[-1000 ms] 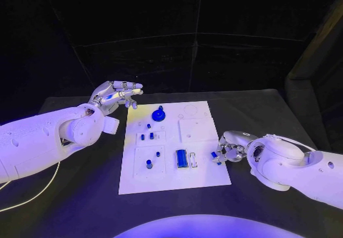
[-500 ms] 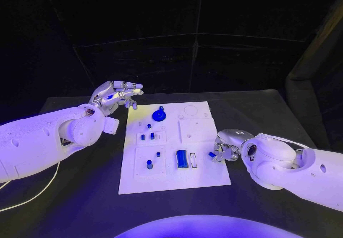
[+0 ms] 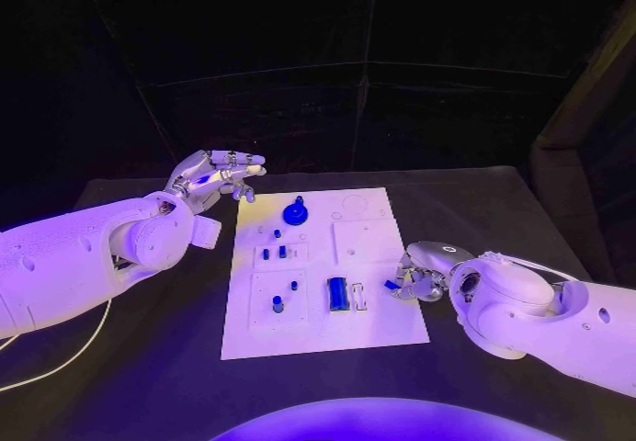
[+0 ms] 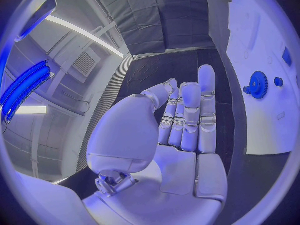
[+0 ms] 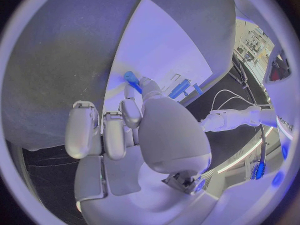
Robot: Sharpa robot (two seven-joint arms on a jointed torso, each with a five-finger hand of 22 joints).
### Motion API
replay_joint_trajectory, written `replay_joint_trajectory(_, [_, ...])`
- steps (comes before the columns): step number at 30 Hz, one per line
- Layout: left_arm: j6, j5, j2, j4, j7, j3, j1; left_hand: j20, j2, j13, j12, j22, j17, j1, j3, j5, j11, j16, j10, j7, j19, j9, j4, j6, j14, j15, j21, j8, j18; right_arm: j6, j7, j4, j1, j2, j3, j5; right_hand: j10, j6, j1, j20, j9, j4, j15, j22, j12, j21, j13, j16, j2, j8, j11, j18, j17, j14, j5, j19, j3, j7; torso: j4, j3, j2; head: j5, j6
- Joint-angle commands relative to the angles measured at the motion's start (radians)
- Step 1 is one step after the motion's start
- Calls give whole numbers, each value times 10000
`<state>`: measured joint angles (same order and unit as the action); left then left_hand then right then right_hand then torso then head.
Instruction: Assemble the parts on the task board
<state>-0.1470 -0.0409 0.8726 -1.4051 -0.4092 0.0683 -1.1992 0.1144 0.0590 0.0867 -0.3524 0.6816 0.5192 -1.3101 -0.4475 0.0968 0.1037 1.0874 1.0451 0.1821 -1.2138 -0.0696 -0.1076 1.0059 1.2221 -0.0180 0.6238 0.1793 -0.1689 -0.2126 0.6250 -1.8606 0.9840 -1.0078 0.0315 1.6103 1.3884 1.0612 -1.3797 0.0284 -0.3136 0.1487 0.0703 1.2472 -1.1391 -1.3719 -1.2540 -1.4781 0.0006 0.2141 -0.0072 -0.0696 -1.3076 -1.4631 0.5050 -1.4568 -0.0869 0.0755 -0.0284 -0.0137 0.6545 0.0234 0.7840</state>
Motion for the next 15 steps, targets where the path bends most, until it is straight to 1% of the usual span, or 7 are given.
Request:
replay_joint_trajectory(1, [132,30,7,-32,-22,-9,-14,-5,-50,5,-45,-15,-11,75,-14,51,10,-8,-50,-5,49,3,-24,-96,-57,12,-40,50,-135,-1196,17,-171,5,-42,-4,-1255,85,97,50,-13,-16,93,72,53,-80,-59,-33,-81,-167,-59,-14,45,-1261,-798,312,-127,233,-14,15,-1,10,-17,-13])
replay_joint_trajectory(5, [127,30,17,-38,-18,-9,-14,-5,-50,5,-45,-15,-11,75,-14,51,10,-8,-50,-5,49,3,-24,-96,-57,12,-40,50,-135,-1762,-156,-293,7,-88,-4,-2315,104,124,111,-19,-2,226,77,83,-107,-79,-70,-111,-325,-103,-14,49,-1311,-807,569,-139,501,-15,10,4,19,-35,-8])
replay_joint_trajectory(9, [126,30,23,-42,-15,-8,-14,-5,-50,5,-45,-15,-11,75,-14,51,10,-8,-50,-5,49,3,-24,-96,-57,12,-40,50,-135,-2094,-317,-379,8,-107,-5,-3005,117,143,188,-18,3,321,74,89,-122,-82,-92,-122,-449,-127,-11,50,-1331,-810,695,-142,658,-10,-5,6,18,-57,4])
replay_joint_trajectory(11, [129,30,25,-45,-14,-8,-14,-5,-50,5,-45,-15,-11,75,-14,51,10,-8,-50,-5,49,3,-24,-96,-57,12,-40,50,-135,-2187,-376,-426,9,-103,-5,-3246,114,148,218,-17,3,351,73,82,-111,-78,-86,-121,-482,-133,-9,49,-1331,-810,715,-139,695,-7,-4,2,20,-60,42])
replay_joint_trajectory(15, [144,30,23,-52,-6,-8,-15,-4,-41,4,-55,-15,-40,84,-14,63,11,-16,-59,-6,50,4,-26,-103,-67,11,-40,56,-134,-2196,-433,-449,10,-50,-6,-3609,110,153,245,-17,4,380,72,80,-96,-76,-79,-120,-516,-139,-8,48,-1328,-809,731,-138,735,-7,1,3,25,-63,55])
